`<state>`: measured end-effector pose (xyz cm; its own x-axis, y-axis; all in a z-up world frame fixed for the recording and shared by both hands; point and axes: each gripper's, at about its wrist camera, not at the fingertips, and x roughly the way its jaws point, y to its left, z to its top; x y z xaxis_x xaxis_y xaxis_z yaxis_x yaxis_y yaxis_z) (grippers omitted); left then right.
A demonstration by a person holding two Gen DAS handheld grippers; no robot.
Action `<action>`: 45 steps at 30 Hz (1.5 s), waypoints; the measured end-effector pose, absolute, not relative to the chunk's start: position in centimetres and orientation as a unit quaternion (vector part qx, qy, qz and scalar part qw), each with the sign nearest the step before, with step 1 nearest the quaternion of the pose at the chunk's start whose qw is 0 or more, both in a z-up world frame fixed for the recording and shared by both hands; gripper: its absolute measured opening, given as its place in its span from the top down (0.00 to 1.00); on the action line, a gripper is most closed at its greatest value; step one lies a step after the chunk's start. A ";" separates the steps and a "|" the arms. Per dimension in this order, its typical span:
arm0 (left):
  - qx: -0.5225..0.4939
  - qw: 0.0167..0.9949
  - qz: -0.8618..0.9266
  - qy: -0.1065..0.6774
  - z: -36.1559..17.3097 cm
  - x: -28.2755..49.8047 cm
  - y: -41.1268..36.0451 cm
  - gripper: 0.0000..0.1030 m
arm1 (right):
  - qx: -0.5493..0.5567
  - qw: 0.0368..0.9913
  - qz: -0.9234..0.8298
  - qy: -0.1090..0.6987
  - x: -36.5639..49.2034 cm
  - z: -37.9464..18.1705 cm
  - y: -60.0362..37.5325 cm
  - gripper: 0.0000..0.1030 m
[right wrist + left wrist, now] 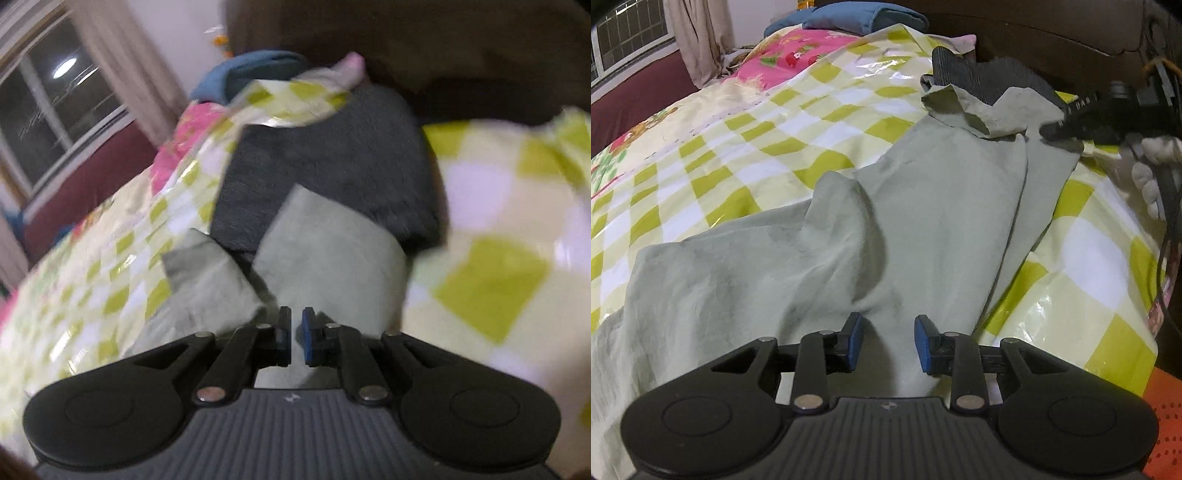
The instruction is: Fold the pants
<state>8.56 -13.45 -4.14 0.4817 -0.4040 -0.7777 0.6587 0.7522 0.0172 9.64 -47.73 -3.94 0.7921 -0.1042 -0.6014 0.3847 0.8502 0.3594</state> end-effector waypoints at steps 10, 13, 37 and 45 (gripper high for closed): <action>0.157 0.844 -0.314 0.405 -4.1 8.8 -14.4 0.56 | -0.203 0.938 -0.040 0.280 11.3 -4.0 -37.5 0.48; 0.153 0.844 -0.317 0.405 -4.2 9.0 -14.4 0.56 | -0.242 0.927 -0.028 0.287 10.8 -5.0 -36.6 0.48; 0.172 0.838 -0.318 0.409 -4.4 8.8 -15.9 0.55 | 0.338 0.895 -0.126 0.264 6.9 -2.0 -54.3 0.90; 0.180 0.835 -0.319 0.411 -4.5 8.8 -16.3 0.54 | 0.393 0.867 -0.155 0.264 3.8 -4.2 -55.2 0.62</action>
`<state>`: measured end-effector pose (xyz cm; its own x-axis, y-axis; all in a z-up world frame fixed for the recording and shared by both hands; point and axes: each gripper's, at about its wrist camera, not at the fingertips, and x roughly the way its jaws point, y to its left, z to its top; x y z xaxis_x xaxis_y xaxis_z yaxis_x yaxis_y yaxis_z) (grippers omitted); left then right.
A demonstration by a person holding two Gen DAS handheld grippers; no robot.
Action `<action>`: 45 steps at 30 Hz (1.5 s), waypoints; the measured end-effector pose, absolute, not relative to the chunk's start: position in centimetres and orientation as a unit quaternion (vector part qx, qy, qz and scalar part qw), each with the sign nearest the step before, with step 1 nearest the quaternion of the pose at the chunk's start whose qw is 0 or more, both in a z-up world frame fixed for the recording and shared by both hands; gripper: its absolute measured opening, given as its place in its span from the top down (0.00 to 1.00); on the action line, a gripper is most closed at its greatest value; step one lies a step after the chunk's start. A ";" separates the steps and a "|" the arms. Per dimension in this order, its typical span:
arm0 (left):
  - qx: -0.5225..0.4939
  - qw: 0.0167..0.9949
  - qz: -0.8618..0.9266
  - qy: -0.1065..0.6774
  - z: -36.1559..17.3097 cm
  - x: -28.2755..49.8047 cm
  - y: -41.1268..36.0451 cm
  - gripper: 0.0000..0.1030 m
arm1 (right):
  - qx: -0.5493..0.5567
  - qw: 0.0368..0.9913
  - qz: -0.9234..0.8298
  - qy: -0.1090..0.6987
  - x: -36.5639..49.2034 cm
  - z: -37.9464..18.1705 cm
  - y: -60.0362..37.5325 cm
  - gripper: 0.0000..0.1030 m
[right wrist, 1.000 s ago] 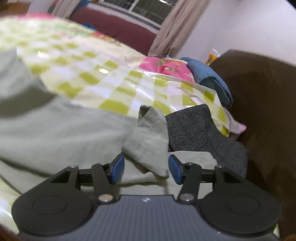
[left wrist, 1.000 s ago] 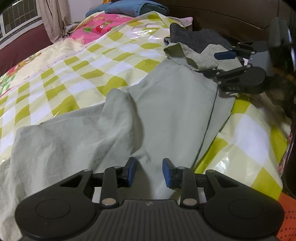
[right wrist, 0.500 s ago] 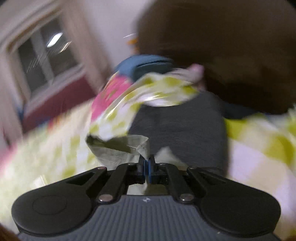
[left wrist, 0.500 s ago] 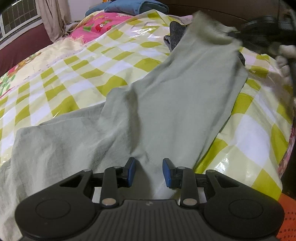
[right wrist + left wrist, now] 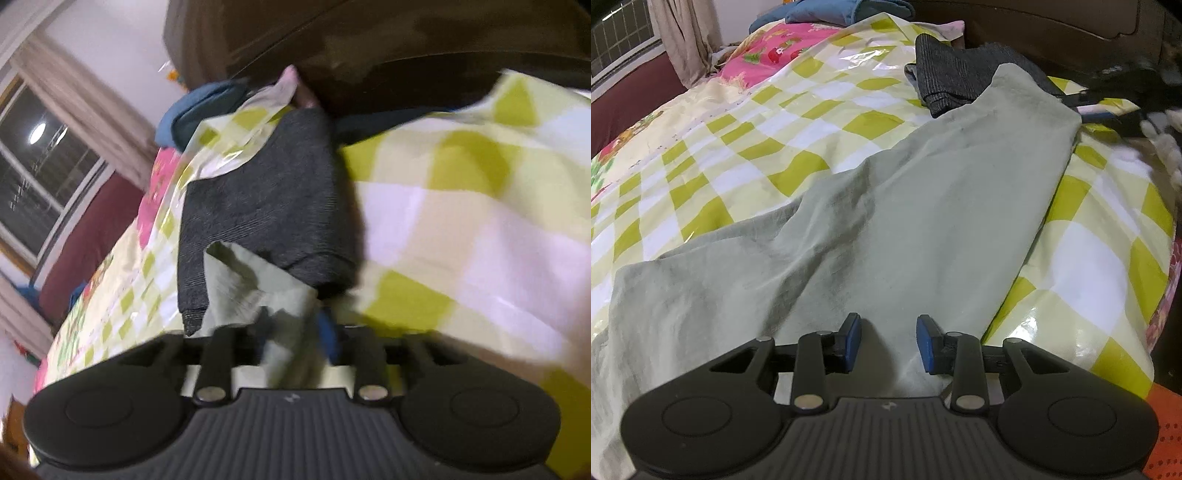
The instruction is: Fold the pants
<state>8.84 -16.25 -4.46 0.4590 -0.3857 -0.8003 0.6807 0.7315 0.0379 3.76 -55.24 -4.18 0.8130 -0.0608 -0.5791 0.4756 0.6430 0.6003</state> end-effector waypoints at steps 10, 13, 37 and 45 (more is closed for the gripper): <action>0.188 0.835 -0.317 0.409 -4.5 8.8 -16.3 0.54 | 0.516 0.816 -0.083 0.246 4.1 -6.4 -55.0 0.60; 0.187 0.835 -0.318 0.409 -4.5 8.7 -16.2 0.53 | 0.512 0.812 -0.079 0.268 4.8 -7.2 -55.0 0.67; 0.198 0.827 -0.338 0.402 -4.9 7.8 -19.4 0.42 | 0.526 0.826 -0.104 0.177 0.7 -5.1 -58.0 0.89; 0.196 0.837 -0.310 0.407 -4.1 8.3 -16.1 0.41 | 0.541 0.810 -0.114 0.195 1.0 -6.4 -58.1 0.76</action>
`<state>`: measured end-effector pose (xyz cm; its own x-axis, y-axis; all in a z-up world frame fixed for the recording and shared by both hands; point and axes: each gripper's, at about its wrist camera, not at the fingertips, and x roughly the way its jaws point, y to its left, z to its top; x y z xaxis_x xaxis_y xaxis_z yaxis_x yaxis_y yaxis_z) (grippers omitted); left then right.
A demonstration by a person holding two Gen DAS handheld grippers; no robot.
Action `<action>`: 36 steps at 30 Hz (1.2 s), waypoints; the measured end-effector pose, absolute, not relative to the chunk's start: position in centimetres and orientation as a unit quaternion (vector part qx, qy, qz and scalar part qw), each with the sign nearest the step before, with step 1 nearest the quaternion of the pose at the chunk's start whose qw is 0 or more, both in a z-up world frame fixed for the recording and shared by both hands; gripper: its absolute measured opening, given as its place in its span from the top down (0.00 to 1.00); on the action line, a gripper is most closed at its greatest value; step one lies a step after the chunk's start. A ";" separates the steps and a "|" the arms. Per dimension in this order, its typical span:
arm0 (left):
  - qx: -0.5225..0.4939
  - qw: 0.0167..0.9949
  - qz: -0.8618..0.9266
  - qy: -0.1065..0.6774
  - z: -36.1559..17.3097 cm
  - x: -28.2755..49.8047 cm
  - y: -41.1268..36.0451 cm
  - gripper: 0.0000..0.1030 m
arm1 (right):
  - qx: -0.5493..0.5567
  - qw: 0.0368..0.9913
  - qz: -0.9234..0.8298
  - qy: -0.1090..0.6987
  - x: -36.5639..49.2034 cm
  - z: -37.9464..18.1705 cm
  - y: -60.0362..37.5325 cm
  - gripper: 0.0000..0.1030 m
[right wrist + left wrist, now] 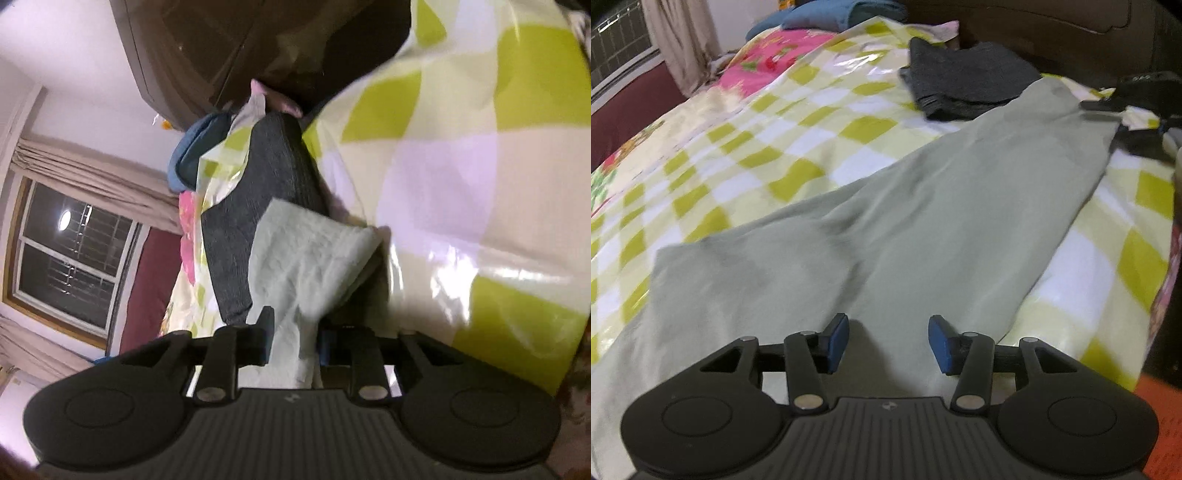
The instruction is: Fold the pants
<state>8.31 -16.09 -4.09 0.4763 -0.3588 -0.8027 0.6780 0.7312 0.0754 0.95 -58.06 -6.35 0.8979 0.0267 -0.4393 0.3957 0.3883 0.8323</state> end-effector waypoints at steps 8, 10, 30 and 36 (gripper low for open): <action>0.175 0.862 -0.279 0.386 -2.6 8.1 -12.0 0.41 | 0.435 0.849 -0.187 0.235 0.2 -4.0 -56.2 0.70; 0.171 0.872 -0.272 0.370 -1.8 8.5 -10.9 0.40 | 0.349 0.878 -0.242 0.220 -1.0 -2.2 -54.8 0.68; 0.002 0.933 -0.073 0.353 -5.5 12.3 5.9 0.36 | 0.089 0.806 0.365 0.458 25.9 -3.9 -22.2 0.60; 0.010 0.938 -0.102 0.331 -5.4 12.0 4.8 0.35 | 0.052 0.820 0.375 0.430 26.6 -2.1 -22.4 0.60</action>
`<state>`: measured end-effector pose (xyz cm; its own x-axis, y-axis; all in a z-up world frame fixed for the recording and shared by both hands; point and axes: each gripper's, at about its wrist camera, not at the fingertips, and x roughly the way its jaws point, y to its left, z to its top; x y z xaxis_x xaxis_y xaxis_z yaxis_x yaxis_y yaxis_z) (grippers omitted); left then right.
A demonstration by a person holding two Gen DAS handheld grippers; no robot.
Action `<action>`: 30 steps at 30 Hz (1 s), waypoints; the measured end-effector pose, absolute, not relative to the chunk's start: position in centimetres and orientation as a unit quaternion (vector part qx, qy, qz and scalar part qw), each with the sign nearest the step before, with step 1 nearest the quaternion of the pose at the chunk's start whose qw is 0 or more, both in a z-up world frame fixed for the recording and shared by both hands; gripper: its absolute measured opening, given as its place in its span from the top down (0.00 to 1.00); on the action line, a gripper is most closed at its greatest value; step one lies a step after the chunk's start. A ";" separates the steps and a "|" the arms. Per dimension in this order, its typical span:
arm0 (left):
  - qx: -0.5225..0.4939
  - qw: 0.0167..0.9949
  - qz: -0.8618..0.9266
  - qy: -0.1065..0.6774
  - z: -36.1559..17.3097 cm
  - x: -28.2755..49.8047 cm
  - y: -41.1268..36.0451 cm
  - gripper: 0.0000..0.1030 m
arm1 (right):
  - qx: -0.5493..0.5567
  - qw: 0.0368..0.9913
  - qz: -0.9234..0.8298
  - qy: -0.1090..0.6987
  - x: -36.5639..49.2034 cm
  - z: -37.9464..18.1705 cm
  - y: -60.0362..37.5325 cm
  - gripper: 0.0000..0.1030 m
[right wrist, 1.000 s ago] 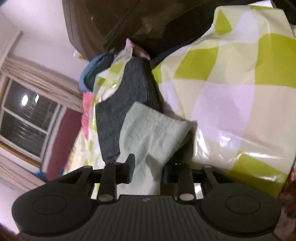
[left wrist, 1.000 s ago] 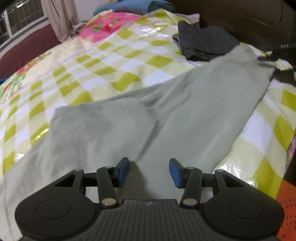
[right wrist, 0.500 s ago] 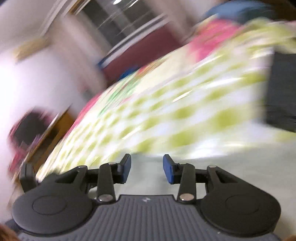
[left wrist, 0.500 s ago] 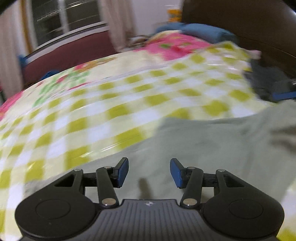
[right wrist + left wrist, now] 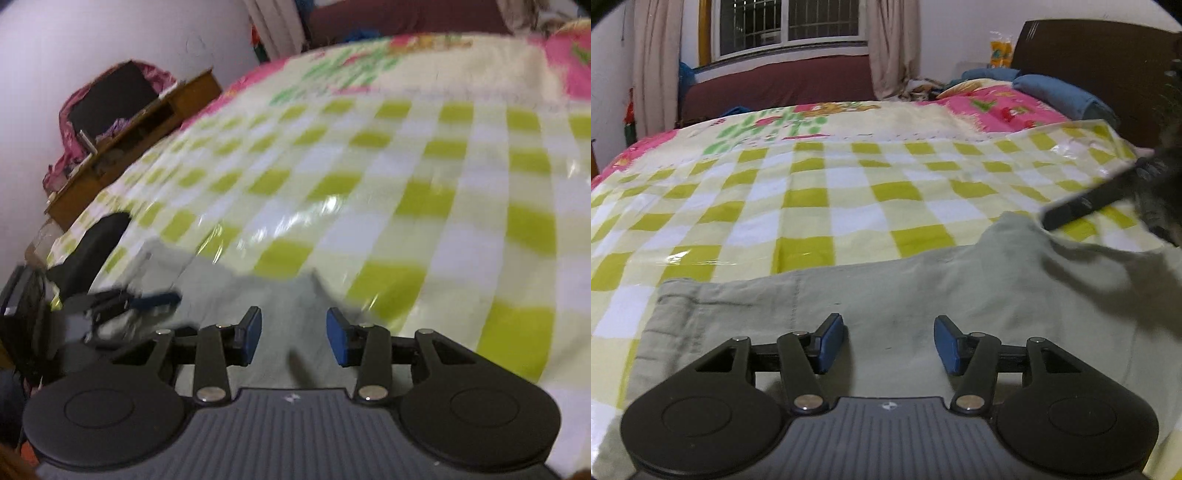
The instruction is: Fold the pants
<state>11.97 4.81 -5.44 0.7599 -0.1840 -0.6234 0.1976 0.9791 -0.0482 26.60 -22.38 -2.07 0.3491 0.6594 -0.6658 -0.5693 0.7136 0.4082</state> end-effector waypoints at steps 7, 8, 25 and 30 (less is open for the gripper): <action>0.005 0.938 -0.109 0.329 -5.5 11.8 4.4 0.35 | 0.009 0.769 0.410 0.491 27.2 -3.5 -20.3 0.58; 0.004 0.937 -0.110 0.331 -5.6 11.9 4.4 0.35 | 0.006 0.761 0.424 0.491 27.0 -3.4 -20.1 0.58; 0.042 0.941 -0.067 0.329 -6.0 12.1 4.7 0.33 | 0.168 0.812 0.329 0.453 33.3 -3.8 -20.8 0.69; 0.019 0.943 -0.065 0.326 -5.5 12.1 5.5 0.33 | 0.145 0.814 0.356 0.434 28.9 -1.3 -22.9 0.59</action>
<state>12.07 5.53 -5.54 0.7784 -0.1108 -0.6179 0.1356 0.9907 -0.0069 28.95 -22.93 -1.30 0.3686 0.7065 -0.6042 -0.4541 0.7039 0.5461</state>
